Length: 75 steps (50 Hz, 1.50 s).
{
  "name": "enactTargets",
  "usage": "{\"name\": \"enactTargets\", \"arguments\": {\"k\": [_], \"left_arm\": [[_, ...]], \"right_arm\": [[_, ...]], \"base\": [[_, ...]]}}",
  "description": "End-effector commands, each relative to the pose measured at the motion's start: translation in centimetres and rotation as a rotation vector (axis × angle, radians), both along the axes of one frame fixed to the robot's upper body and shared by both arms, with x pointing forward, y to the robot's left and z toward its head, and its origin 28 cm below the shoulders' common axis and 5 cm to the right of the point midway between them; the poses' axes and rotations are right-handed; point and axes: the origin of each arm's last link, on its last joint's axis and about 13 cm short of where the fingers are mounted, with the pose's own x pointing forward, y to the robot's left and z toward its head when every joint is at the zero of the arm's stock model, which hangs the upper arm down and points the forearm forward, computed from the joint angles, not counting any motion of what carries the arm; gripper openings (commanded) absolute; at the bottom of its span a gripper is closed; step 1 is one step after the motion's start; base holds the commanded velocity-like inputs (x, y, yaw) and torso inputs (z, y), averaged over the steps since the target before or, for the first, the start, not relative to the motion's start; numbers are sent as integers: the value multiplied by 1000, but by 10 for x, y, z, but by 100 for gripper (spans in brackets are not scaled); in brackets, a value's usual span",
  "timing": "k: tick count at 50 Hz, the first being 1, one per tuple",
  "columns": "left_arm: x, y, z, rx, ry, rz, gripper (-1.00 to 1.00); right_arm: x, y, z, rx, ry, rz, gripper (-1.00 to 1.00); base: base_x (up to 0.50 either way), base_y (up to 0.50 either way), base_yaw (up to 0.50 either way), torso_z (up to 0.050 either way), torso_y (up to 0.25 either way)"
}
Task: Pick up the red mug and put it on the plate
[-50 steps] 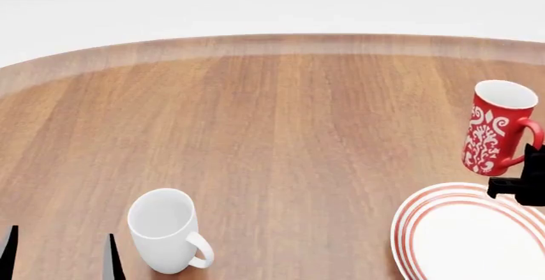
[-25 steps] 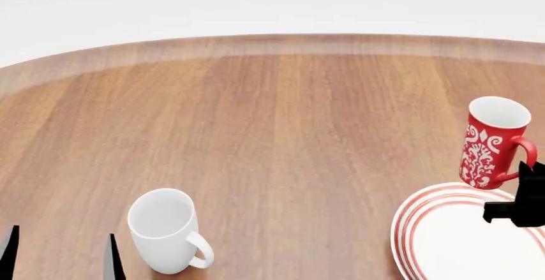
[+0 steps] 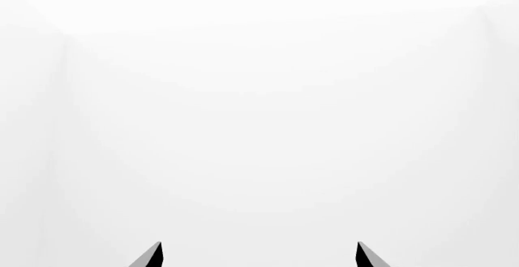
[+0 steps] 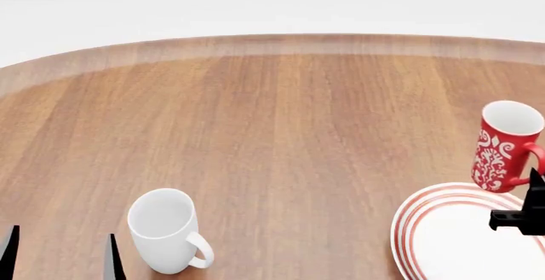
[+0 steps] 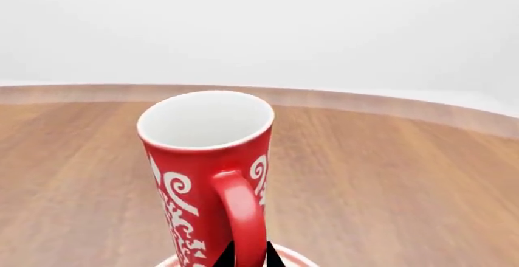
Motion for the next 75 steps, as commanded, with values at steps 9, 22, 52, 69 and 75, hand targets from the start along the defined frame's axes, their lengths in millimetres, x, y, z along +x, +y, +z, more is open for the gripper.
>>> {"name": "enactTargets", "arguments": {"k": [9, 22, 52, 69, 75], "left_arm": [[0, 0, 0, 4, -6, 3, 100], [0, 0, 0, 6, -7, 3, 100], [1, 0, 0, 23, -35, 1, 100], [1, 0, 0, 18, -40, -6, 100], [1, 0, 0, 21, -41, -10, 100]], "right_arm": [[-3, -1, -5, -1, 4, -34, -100], [-8, -2, -12, -11, 15, -56, -100], [-10, -3, -13, -14, 11, -54, -100], [-9, -3, -14, -13, 5, -48, -100], [-9, -3, -13, -6, -1, -57, -100]], "base": [[0, 0, 0, 0, 0], [0, 0, 0, 0, 0], [0, 0, 0, 0, -6], [0, 0, 0, 0, -113], [0, 0, 0, 0, -115]]}}
